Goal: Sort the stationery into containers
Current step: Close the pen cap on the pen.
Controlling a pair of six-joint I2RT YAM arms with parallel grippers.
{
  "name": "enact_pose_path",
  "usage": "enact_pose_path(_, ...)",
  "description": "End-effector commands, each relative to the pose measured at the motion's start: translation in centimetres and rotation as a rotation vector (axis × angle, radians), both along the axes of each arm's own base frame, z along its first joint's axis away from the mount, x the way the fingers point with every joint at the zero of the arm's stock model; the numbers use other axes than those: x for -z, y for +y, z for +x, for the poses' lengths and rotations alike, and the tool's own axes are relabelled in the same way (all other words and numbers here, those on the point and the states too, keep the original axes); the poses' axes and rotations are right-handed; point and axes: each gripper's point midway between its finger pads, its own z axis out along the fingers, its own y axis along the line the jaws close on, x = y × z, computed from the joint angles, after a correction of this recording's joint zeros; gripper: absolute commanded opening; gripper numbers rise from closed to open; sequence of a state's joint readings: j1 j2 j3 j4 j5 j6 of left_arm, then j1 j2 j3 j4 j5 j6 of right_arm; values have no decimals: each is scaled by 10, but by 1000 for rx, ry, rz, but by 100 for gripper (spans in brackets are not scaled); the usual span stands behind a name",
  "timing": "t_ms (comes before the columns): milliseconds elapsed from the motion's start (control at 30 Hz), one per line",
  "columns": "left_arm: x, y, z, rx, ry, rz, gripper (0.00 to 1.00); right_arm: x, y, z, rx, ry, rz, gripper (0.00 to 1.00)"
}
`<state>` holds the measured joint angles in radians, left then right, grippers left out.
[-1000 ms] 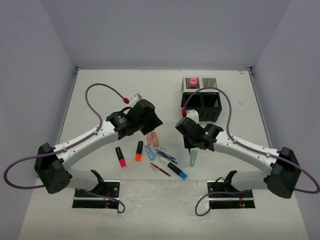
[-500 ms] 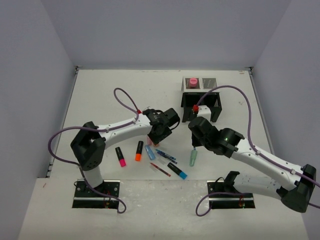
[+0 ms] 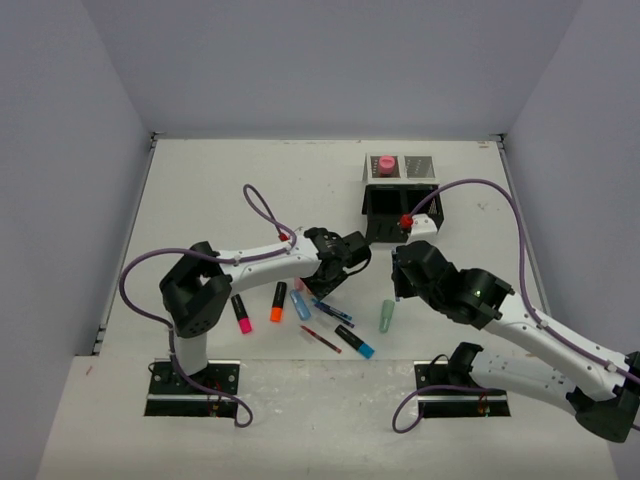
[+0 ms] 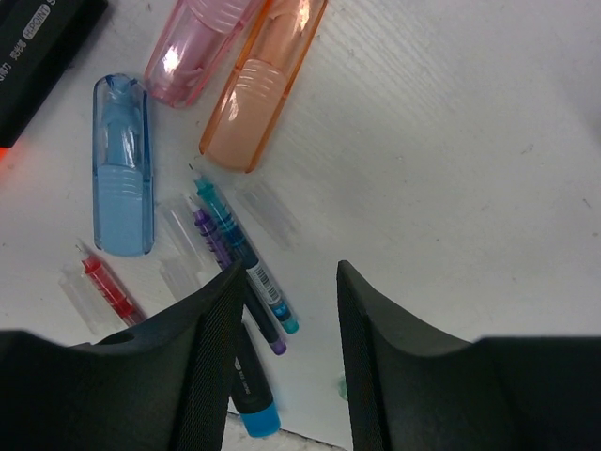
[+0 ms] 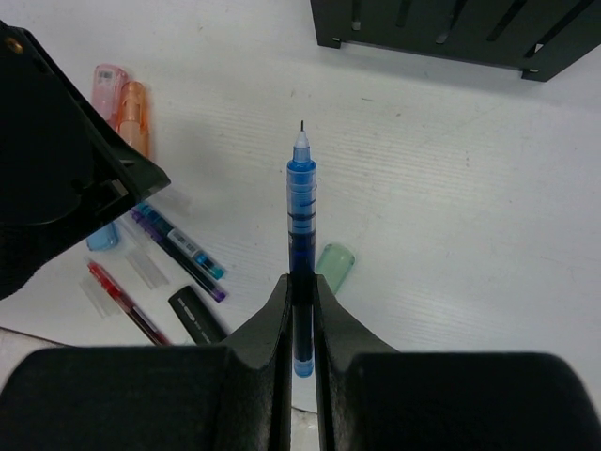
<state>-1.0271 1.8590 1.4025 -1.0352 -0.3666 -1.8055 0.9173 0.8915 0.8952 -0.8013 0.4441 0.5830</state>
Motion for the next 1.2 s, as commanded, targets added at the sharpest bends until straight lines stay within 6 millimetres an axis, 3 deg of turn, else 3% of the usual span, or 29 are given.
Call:
enact_pose_path(0,18,-1,-1,-32,7,22,45,-1,-2,-2,-14,-13,7,0)
enact_pose_path(200,28,2,-1,-35,4,29,37,2,-2,-4,-22,-10,9,0)
enact_pose_path(700,51,-2,0,-21,10,18,36,7,0,-3,-30,2,-6,0)
enact_pose_path(1000,66,4,-2,5,31,10,22,8,1,-5,-34,10,1,0)
enact_pose_path(1167,70,0,3,44,26,-23,0,6,1,-5,-32,2,16,0)
